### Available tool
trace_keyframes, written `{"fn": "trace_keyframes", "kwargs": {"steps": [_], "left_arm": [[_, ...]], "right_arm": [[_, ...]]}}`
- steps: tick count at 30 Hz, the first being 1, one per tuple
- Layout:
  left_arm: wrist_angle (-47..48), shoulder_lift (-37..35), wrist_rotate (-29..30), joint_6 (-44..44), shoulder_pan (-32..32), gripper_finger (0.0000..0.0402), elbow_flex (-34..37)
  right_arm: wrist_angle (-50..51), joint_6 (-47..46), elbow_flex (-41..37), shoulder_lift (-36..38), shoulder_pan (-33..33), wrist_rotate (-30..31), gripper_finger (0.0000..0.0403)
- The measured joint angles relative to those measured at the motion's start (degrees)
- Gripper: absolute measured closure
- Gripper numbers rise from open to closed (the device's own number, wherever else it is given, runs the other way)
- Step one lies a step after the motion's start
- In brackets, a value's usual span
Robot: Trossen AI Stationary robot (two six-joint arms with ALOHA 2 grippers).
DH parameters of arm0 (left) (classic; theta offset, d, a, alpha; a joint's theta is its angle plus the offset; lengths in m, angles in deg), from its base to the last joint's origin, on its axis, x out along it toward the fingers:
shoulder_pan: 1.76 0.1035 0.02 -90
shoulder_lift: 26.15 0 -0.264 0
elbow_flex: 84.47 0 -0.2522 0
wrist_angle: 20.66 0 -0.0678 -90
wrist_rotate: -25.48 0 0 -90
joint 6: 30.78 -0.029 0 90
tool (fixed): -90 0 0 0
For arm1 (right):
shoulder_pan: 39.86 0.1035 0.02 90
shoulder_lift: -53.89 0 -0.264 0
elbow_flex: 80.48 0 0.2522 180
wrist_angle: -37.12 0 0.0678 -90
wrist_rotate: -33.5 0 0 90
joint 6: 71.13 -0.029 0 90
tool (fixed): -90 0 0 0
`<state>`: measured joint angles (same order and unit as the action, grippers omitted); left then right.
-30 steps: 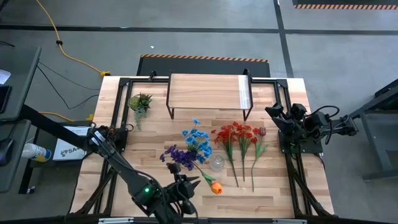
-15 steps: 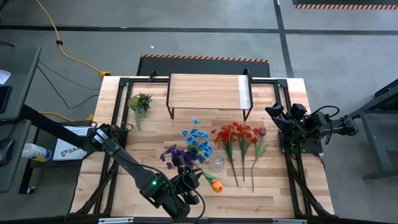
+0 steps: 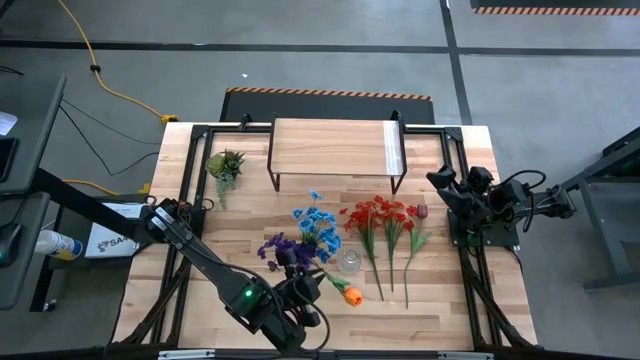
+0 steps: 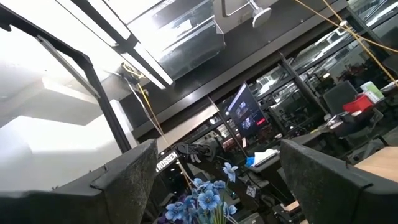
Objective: Pick and place flowers into a vace then onto a shelf
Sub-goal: Put the orange flower into the left transparent flower vase
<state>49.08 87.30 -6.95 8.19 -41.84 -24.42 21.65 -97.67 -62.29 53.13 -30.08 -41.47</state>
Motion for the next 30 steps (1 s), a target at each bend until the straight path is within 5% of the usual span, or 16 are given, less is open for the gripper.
{"fn": "trace_keyframes", "kwargs": {"steps": [10, 20, 30], "left_arm": [[0.7, 0.0, -1.8, 0.5, 0.0, 0.0379, 0.0], [3.4, 0.0, -1.9, 4.8, 0.0, 0.0314, 0.0], [3.2, 0.0, -2.5, 4.8, 0.0, 0.0327, 0.0]], "right_arm": [[0.0, 0.0, 0.0, 0.0, 0.0, -0.4, 0.0075], [-0.1, 0.0, 0.0, 0.0, 0.0, -0.2, 0.0075], [-0.2, 0.0, 0.0, 0.0, 0.0, -0.2, 0.0075]]}}
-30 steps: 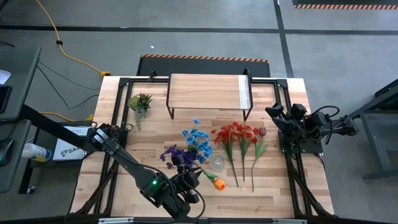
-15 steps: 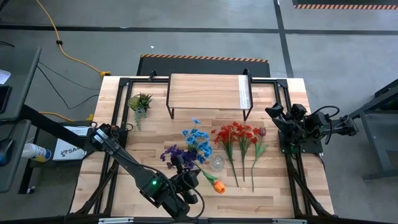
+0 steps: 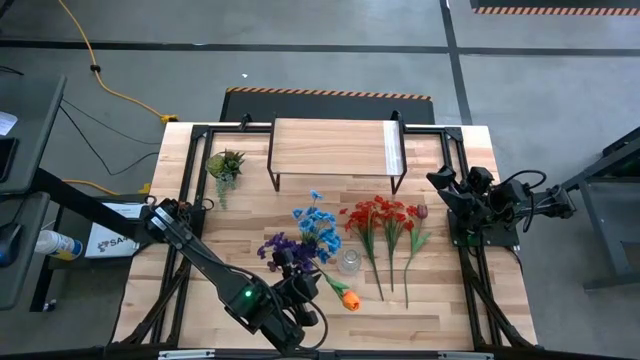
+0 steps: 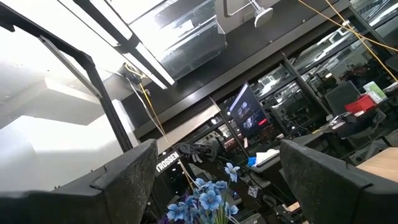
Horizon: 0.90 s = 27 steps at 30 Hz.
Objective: Pick and place flowers into a vace then onto a shelf
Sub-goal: Put the orange flower into the left transparent flower vase
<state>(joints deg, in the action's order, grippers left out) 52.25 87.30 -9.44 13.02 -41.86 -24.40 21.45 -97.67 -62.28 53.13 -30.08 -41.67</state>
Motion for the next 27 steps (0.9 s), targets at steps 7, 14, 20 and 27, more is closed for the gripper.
{"fn": "trace_keyframes", "kwargs": {"steps": [7, 14, 20, 27], "left_arm": [[-2.5, 0.0, -0.1, -1.7, 0.0, 0.0333, 0.0], [-3.3, 0.0, -0.1, -1.9, 0.0, 0.0334, 0.0], [-4.0, 0.0, 0.4, -2.1, 0.0, 0.0341, 0.0], [-4.2, 0.0, 0.9, -2.2, 0.4, 0.0350, 0.0]], "right_arm": [[0.0, 0.0, 0.0, 0.0, 0.0, 0.0, 0.0075], [0.0, 0.0, 0.0, 0.0, 0.0, 0.0, 0.0075], [0.0, 0.0, 0.0, 0.0, 0.0, 0.0, 0.0075], [0.0, 0.0, 0.0, 0.0, 0.0, 0.0, 0.0075]]}}
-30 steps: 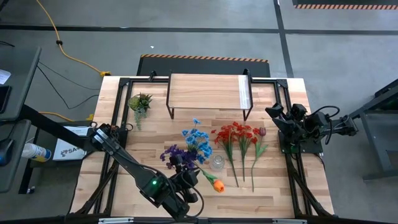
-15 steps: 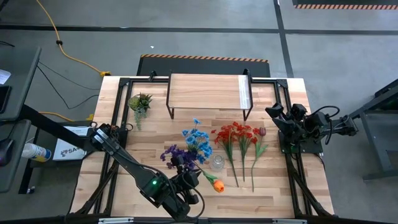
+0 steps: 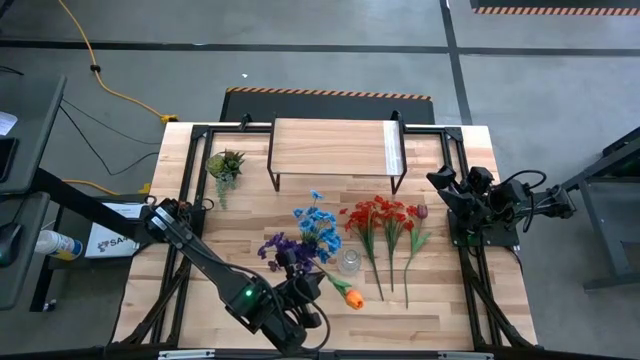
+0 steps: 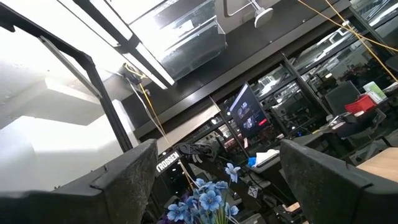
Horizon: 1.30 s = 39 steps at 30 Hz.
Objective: Pick and place flowers into a vace then onto a shelf
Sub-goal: Put the orange flower into the left transparent flower vase
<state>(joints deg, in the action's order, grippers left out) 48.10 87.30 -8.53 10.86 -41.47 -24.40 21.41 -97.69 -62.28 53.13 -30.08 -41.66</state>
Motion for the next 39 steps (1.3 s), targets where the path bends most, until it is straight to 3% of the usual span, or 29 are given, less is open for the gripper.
{"fn": "trace_keyframes", "kwargs": {"steps": [17, 26, 39], "left_arm": [[0.6, 0.0, -2.0, 0.0, 1.1, 0.0375, 0.0], [0.7, 0.0, -1.6, 0.1, 1.1, 0.0336, 0.0], [1.6, 0.0, -1.5, 0.7, 0.7, 0.0333, 0.0]], "right_arm": [[0.0, 0.0, 0.0, 0.0, 0.0, 1.1, 0.0075], [0.0, 0.0, 0.0, 0.0, 0.0, 1.1, 0.0075], [0.0, 0.0, 0.0, 0.0, 0.0, 1.1, 0.0075]]}}
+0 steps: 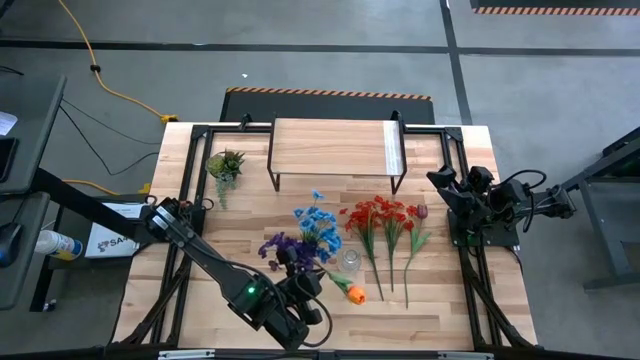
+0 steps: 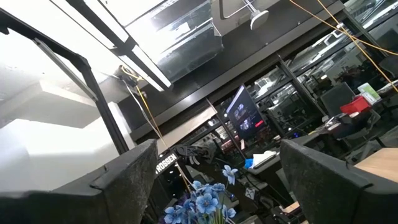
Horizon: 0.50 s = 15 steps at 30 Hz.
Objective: Pick and place flowers into a vace then onto a shelf
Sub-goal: Put the orange flower into the left transparent flower vase
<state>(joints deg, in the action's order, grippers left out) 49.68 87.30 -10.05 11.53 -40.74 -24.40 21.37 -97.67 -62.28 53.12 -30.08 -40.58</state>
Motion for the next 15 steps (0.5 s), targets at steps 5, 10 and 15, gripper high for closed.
{"fn": "trace_keyframes", "kwargs": {"steps": [5, 10, 15], "left_arm": [[0.0, 0.0, 0.2, 0.0, 0.0, 0.0332, 0.0], [-0.1, 0.0, 0.6, 0.0, 0.0, 0.0332, 0.0], [-1.3, 0.0, 0.8, 0.0, 0.3, 0.0332, 0.0]], "right_arm": [[0.0, 0.0, 0.0, 0.0, 0.0, 0.0, 0.0075], [0.0, 0.0, 0.0, 0.0, 0.0, 0.0, 0.0075], [0.0, 0.0, 0.0, 0.0, 0.0, 0.0, 0.0075]]}}
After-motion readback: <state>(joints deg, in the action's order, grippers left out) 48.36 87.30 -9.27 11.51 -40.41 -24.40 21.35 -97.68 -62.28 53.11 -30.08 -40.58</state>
